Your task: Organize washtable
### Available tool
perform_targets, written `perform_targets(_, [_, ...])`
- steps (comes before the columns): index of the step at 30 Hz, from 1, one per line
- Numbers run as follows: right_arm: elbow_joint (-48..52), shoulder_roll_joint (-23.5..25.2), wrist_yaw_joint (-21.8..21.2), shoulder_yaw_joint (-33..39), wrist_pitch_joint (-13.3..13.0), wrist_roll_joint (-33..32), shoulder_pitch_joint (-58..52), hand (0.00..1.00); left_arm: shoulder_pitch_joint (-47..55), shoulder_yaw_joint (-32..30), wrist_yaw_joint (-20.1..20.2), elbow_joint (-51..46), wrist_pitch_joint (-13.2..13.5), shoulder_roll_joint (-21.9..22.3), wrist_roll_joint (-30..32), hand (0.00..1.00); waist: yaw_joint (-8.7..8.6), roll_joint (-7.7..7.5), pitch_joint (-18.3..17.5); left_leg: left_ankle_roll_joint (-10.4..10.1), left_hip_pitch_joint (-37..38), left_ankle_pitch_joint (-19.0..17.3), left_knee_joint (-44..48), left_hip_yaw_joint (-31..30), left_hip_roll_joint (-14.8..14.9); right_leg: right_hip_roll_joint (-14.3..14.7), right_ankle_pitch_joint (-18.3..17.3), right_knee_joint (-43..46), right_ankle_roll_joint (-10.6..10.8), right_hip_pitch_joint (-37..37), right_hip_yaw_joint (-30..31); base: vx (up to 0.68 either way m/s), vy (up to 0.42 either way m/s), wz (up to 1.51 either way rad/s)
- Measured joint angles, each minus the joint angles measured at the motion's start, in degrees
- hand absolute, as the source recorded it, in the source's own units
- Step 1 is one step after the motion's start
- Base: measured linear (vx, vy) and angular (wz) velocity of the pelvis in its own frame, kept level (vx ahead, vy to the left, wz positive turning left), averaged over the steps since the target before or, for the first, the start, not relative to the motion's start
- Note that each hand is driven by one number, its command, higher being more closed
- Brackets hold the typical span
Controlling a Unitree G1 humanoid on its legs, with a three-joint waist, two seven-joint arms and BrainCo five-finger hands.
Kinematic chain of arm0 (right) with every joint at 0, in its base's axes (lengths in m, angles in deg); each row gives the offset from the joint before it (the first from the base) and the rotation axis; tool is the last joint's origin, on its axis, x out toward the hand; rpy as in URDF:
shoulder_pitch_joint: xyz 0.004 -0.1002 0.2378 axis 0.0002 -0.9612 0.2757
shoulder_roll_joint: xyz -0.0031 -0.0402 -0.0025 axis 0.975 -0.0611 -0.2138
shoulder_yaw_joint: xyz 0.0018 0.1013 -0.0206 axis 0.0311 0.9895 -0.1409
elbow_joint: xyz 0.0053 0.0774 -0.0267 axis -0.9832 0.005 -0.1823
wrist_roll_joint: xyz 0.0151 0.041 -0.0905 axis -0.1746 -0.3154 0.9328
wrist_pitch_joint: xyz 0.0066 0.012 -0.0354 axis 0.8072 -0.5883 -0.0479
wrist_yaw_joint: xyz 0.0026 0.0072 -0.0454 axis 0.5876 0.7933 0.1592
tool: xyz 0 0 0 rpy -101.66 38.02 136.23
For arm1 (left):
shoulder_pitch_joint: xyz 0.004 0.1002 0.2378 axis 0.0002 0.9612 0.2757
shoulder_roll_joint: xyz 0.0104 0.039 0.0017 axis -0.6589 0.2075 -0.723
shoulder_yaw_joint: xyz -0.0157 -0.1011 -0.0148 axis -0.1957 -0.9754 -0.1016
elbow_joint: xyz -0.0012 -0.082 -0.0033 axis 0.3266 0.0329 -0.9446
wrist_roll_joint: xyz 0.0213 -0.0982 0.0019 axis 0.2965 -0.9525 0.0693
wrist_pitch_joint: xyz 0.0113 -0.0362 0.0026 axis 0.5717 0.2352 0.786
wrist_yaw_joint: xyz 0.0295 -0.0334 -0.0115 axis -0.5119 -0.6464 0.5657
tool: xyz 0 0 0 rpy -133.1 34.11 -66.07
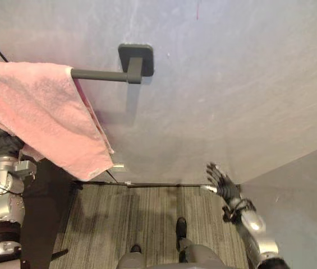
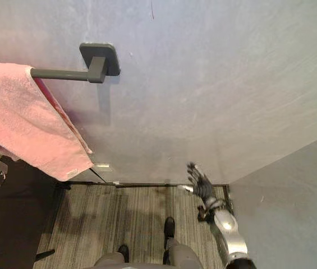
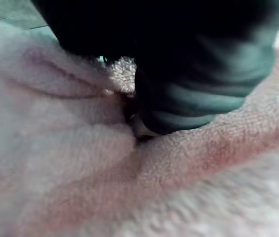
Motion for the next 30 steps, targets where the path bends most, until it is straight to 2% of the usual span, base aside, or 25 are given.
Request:
perform_targets(3, [6.4,-3.3,-2.7,-6.0,-0.1,-1.2,6.2,0.00,-0.4,0.1,-0.1,0.1,0.0,0.2,0.7,1.00,0.15,-0.19,-0.3,0.0,-0.1,0.0,0.5,0.1,0.0,0.0,0.2,0.0,-0.3,0.2,0.1,0.00,0.035,-0.01])
perform_targets(5, [7.1,-3.5,-4.0,-10.0,-0.1,-2.3,10.6,0.00,-1.0,0.2,-0.1,0.6,0.0,1.4,1.1,1.00,0.40,-0.28,-1.2,0.0,-0.1,0.0,0.6,0.0,-0.1,-0.1,0.4,0.0,-0.2,0.2,0.1,-0.03,0.039,0.00])
perform_targets(7, [6.8,-3.5,-4.2,-14.3,0.2,-4.3,14.1,0.00,-3.1,1.1,-0.9,2.0,-0.3,2.5,1.5,1.00,1.55,-0.35,-1.9,0.0,-0.3,-0.2,1.2,0.1,-0.1,-0.1,0.6,0.0,-0.3,0.2,0.3,-0.04,0.045,-0.01])
perform_targets(11, [3.5,-1.5,-4.3,-20.9,0.5,-7.3,22.4,0.00,-5.3,1.9,-2.9,3.5,-0.6,2.8,1.6,1.00,1.79,-0.34,-1.9,0.4,-1.8,-1.0,3.8,-0.2,-0.1,-0.3,1.2,-0.2,-0.6,0.2,0.2,-0.07,0.036,0.03])
perform_targets(14, [-2.9,1.7,-3.9,-23.8,1.4,-9.4,28.8,0.00,-6.7,1.8,-4.2,3.7,-0.7,3.8,1.6,1.00,2.30,-0.31,-1.9,0.4,-2.7,-1.2,5.1,-0.7,0.0,-0.3,1.5,-0.2,-0.8,0.2,-0.1,-0.09,0.025,0.07])
perform_targets(15, [-5.9,2.9,-3.7,-24.9,1.8,-9.4,31.5,0.00,-7.5,1.8,-4.9,3.7,-0.8,4.8,1.6,1.00,3.17,-0.24,-1.9,0.2,-3.0,-1.3,5.7,-0.8,0.2,-0.2,1.5,-0.2,-0.9,0.2,-0.2,-0.06,0.009,0.04])
perform_targets(18, [-10.6,6.3,-1.8,-25.1,2.5,-9.2,35.3,0.00,-7.5,1.8,-5.6,3.7,-0.9,5.7,1.5,1.00,4.00,-0.12,-2.0,0.2,-3.4,-1.3,6.1,-1.1,0.6,0.1,1.6,-0.2,-1.0,0.2,-0.6,-0.04,0.012,0.05])
perform_targets(19, [-14.2,8.3,-0.5,-24.9,2.6,-9.0,38.0,0.00,-7.5,1.8,-6.2,3.3,-1.0,6.5,1.5,1.00,4.68,-0.04,-2.0,-0.1,-3.7,-1.5,6.6,-1.2,0.8,0.3,1.6,-0.2,-1.1,0.1,-0.7,-0.04,0.024,0.06])
perform_targets(21, [-18.2,10.7,1.5,-24.6,2.7,-7.7,41.6,0.00,-7.5,1.8,-6.4,2.8,-1.0,6.8,1.5,1.00,4.74,-0.04,-2.0,-0.2,-4.4,-1.5,7.0,-1.9,0.9,0.3,1.6,-0.2,-1.2,-0.1,-1.4,-0.03,0.037,0.16])
perform_targets(22, [-21.8,13.6,3.8,-23.5,2.7,-5.5,45.2,0.00,-7.6,1.8,-7.0,1.9,-1.0,6.9,1.5,1.00,4.89,0.01,-2.0,-0.4,-5.2,-1.6,7.7,-2.6,1.0,0.5,1.8,0.0,-1.4,-0.3,-2.0,-0.01,0.049,0.16])
perform_targets(30, [-31.2,21.2,9.4,-19.6,2.7,1.0,55.9,0.00,-10.4,3.1,-7.5,1.6,-1.4,8.4,1.5,1.00,6.31,0.04,-2.0,-0.6,-6.4,-1.6,8.5,-4.3,0.9,0.4,1.8,0.0,-1.5,-0.4,-3.5,-0.01,0.070,0.10])
